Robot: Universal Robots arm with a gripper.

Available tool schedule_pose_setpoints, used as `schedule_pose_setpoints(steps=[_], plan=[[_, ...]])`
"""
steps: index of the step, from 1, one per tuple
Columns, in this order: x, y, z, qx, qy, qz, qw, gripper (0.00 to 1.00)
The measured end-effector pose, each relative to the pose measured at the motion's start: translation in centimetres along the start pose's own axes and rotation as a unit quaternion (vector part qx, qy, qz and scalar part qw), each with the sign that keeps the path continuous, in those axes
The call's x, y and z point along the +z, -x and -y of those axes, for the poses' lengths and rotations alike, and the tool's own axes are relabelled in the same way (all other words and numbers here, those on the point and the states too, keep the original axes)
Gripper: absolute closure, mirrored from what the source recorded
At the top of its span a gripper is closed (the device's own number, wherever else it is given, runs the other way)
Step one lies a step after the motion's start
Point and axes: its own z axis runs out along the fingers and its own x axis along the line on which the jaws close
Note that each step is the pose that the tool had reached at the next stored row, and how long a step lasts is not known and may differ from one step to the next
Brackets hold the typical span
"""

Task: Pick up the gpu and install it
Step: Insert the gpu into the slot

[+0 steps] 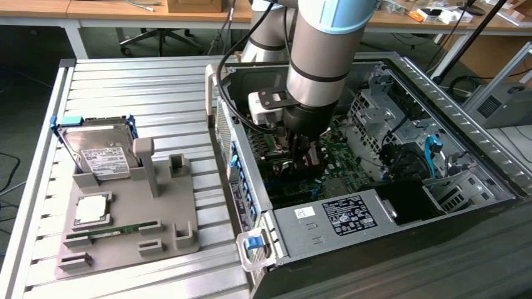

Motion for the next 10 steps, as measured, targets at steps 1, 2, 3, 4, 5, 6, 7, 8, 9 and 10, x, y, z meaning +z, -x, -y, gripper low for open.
schedule_pose_setpoints(steps=[1,2,3,4,5,6,7,8,9,10], plan=[[0.0,0.0,0.0,-0.004,0.0001,0.0003,1.0,0.73],[0.0,0.0,-0.01,-0.01,0.0002,0.0009,0.9999,0.73],[0.0,0.01,-0.01,-0.012,0.0002,0.001,0.9999,0.73],[0.0,0.01,-0.01,-0.012,0.0002,0.0011,0.9999,0.73],[0.0,0.01,0.0,-0.012,0.0002,0.0012,0.9999,0.73],[0.01,0.02,0.0,-0.013,0.0002,0.0012,0.9999,0.73],[0.04,0.02,0.0,-0.013,0.0002,0.0011,0.9999,0.73],[0.12,0.02,-0.01,-0.013,0.0003,0.0012,0.9999,0.73],[0.18,0.02,-0.02,-0.012,0.0005,0.0011,0.9999,0.73],[0.23,0.01,-0.02,-0.012,0.0006,0.0011,0.9999,0.73]])
